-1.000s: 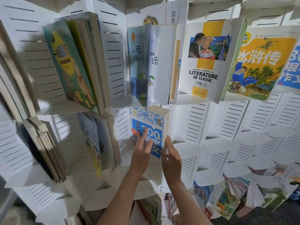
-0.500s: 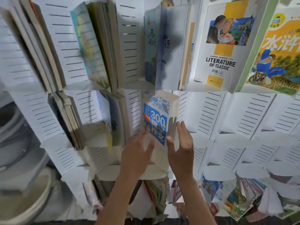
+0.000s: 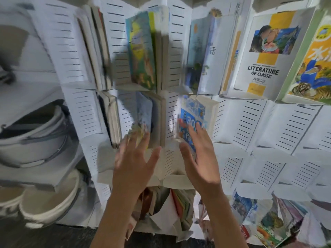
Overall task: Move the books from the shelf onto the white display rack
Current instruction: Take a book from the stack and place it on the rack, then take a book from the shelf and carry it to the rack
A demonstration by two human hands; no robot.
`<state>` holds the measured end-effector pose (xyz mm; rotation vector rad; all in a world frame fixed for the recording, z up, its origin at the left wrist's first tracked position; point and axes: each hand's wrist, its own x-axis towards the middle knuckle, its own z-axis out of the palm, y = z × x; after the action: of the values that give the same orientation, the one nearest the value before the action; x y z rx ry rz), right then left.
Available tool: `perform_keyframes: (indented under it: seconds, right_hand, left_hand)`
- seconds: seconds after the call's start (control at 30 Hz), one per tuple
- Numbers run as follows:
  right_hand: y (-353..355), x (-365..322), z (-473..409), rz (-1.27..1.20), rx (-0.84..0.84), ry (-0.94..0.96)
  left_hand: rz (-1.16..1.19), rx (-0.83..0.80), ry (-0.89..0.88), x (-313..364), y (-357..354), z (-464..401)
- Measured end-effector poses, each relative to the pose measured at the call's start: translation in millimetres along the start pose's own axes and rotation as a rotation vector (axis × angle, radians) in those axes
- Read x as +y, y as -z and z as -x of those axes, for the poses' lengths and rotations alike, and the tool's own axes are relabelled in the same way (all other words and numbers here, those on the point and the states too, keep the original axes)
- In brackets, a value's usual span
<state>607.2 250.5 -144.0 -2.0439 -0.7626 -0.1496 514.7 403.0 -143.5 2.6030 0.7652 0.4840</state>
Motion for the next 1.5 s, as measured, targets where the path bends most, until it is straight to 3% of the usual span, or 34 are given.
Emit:
perform_keyframes:
  seconds: [0.4, 0.73, 0.9, 1.2, 1.5]
  right_hand:
    - [-130.8, -153.8, 91.6, 0.008, -0.085, 0.204]
    - [-235.9, -276.1, 187.8, 0.059, -0.388, 0.391]
    - [-283.8, -327.4, 203.1, 0.036, -0.463, 0.482]
    - [-403.6, -399.1, 203.7, -0.17, -0.609, 0.546]
    - [-559.0, -513.4, 162.8, -0.229, -0.75, 0.548]
  left_hand:
    - [-0.083, 0.142, 0.158, -164.4, 135.4, 127.8]
    - [-0.145, 0.228, 0.379, -303.7, 220.7, 243.7]
    - [-0.133, 0.261, 0.505, -354.7, 250.0, 277.5]
    - [-0.133, 0.3, 0.694, -461.2, 290.5, 293.6]
    - [-0.163, 0.406, 0.827, -604.6, 362.6, 253.1]
